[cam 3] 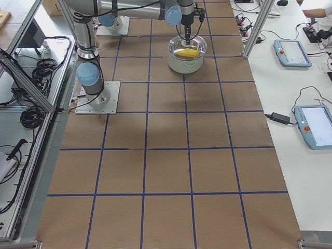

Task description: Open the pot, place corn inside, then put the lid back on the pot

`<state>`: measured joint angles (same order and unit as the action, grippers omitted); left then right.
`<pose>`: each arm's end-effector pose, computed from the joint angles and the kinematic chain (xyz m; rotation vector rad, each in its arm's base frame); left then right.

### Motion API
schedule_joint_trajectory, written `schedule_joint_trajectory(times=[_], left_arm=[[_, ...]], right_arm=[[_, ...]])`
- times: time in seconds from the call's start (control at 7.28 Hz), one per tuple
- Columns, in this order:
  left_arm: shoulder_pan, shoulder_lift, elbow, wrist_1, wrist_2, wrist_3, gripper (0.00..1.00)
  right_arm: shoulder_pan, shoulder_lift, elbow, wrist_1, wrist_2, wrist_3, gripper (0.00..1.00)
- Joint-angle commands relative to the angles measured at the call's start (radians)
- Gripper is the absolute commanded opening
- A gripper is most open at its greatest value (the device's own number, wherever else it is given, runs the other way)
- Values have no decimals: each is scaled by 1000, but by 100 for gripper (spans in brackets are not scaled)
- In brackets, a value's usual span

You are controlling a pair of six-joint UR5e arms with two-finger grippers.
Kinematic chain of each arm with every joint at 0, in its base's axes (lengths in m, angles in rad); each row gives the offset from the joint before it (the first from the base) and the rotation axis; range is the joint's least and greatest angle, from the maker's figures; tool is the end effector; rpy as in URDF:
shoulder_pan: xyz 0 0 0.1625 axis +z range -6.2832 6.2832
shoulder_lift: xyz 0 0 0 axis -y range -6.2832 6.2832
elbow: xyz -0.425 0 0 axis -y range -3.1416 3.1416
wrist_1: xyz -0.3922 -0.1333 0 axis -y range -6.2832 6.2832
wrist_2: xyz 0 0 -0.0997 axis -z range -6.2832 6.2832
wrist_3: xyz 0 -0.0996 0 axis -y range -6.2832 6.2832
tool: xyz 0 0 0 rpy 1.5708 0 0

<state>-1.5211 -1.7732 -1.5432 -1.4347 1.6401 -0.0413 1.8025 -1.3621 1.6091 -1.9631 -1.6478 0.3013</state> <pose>-0.0981 -0.5730 0.4075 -0.1377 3.0688 0.0599 0.2558 -0.5370 0.3986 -0.1164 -3.0936 0.2488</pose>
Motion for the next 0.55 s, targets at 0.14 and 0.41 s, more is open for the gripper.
schedule_joint_trajectory(times=[0.14,0.41], left_arm=[[41,34,-14,-24,3,37,100],[41,34,-37,-24,-2,37,100]], right_arm=[[66,75,-5,-89,-69,53,23],[74,89,3,-109,-73,58,24]])
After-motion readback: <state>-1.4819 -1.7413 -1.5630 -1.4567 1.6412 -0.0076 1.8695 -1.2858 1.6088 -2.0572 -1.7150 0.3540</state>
